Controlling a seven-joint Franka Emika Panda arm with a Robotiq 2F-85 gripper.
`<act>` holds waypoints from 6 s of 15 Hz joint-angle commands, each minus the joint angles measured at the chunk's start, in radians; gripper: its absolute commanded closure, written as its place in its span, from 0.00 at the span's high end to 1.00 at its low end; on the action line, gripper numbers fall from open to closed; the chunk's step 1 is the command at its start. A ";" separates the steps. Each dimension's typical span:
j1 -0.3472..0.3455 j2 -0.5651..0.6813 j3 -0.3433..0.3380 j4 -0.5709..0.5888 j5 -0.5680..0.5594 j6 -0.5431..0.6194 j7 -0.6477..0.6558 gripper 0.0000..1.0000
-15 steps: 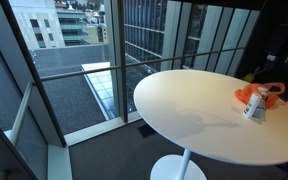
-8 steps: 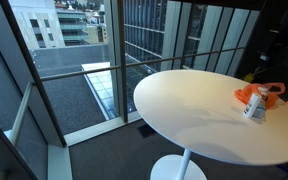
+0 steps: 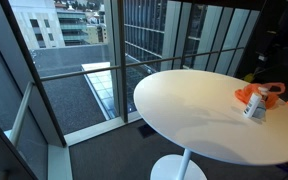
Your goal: Put the roll on stick inside the plastic bag
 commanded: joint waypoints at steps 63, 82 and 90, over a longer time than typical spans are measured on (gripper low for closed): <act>-0.103 0.432 -0.379 0.269 -0.088 0.350 0.256 0.11; -0.184 0.529 -0.473 0.286 -0.052 0.352 0.221 0.11; -0.184 0.538 -0.491 0.312 -0.065 0.356 0.239 0.11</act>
